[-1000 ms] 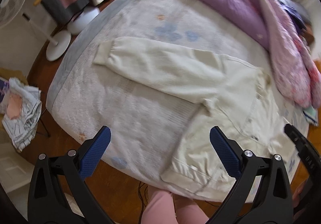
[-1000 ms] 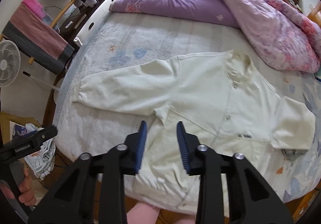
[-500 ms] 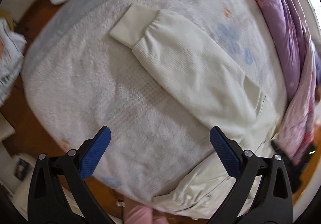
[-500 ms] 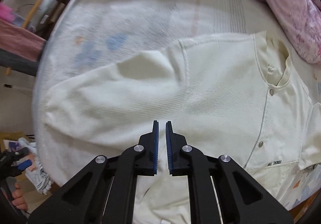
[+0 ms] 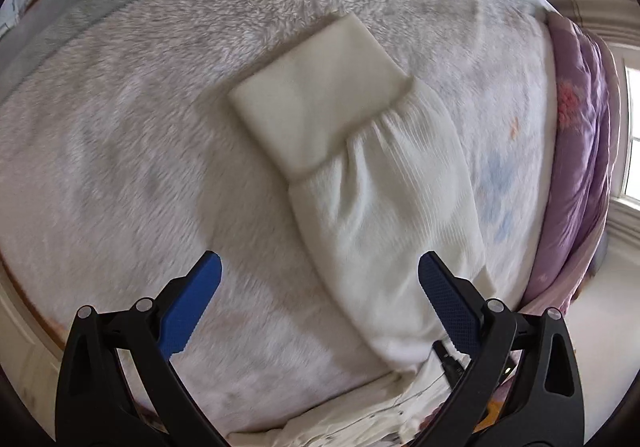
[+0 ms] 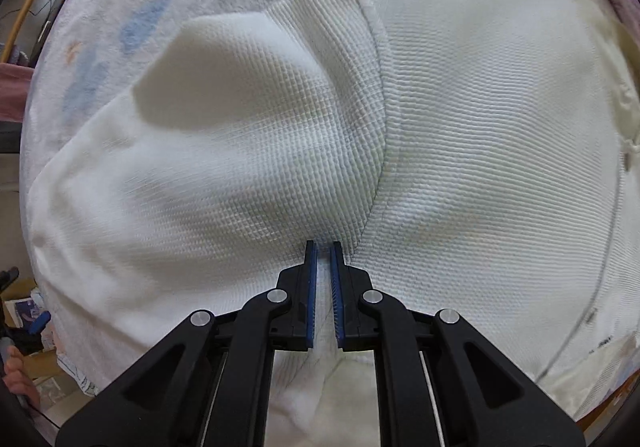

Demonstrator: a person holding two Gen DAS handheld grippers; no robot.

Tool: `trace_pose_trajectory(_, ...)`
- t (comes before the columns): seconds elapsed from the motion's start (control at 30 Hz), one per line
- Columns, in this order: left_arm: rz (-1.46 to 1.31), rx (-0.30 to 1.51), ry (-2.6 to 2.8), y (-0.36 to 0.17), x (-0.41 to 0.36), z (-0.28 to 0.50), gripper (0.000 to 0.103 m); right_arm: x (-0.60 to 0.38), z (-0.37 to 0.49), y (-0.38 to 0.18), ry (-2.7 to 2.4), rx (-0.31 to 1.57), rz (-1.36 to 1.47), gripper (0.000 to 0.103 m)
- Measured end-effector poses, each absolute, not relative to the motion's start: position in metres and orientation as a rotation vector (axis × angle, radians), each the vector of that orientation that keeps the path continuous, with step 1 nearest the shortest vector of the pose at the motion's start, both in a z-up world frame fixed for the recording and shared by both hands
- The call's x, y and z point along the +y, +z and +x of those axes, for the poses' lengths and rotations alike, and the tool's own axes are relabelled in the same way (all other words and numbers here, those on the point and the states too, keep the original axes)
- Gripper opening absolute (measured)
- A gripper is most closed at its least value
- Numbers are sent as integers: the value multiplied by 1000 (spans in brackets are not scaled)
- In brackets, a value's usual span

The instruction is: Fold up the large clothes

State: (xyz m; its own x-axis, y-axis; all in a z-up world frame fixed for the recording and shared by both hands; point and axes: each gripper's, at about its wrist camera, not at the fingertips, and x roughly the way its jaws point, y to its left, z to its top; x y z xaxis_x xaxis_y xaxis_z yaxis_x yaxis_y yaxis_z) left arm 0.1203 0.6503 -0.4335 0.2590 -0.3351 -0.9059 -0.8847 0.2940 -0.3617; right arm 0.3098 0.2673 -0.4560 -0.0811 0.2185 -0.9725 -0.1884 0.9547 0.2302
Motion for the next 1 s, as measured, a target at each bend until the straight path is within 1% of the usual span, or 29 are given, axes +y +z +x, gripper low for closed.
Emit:
trace_pose_trajectory(0.13,-1348,1281,580,-458,660,132,98,265,312,-463,349,1624,36,7)
trace_pose_trajectory(0.17,-1338,1278,595,-460,661,135,96,262,311,-464,356,1620,49,6)
trace_pose_trajectory(0.2,-1322,1275,608,-460,661,138,93,258,308,-462,360,1617,53,6)
trace_pose_trajectory(0.23,-1293,1280,636,-459,661,143,75,256,307,-462,367,1612,57,6)
trace_pose_trajectory(0.27,-1278,1294,651,-461,661,147,62,255,306,-462,371,1607,61,6)
trace_pose_trajectory(0.3,-1264,1309,663,-462,661,152,60,253,305,-462,369,1605,69,6)
trace_pose_trajectory(0.33,-1238,1310,680,-462,661,157,53,251,304,-462,364,1605,79,6)
trace_pose_trajectory(0.4,-1139,1323,726,-456,657,169,48,253,304,-461,362,1602,79,6)
trace_pose_trajectory(0.47,-1056,1324,765,-448,651,176,34,251,304,-461,364,1595,70,6)
trace_pose_trajectory(0.5,-1008,1311,797,-440,646,178,29,251,303,-460,365,1594,66,6)
trace_pose_trajectory(0.53,-979,1295,826,-434,643,180,21,252,303,-461,366,1594,63,6)
trace_pose_trajectory(0.67,-767,1213,909,-390,614,191,20,253,303,-461,365,1594,70,6)
trace_pose_trajectory(0.87,-432,1114,907,-303,550,216,19,249,296,-465,384,1580,86,6)
trace_pose_trajectory(1.0,-200,1010,841,-239,494,230,19,239,293,-471,398,1582,108,5)
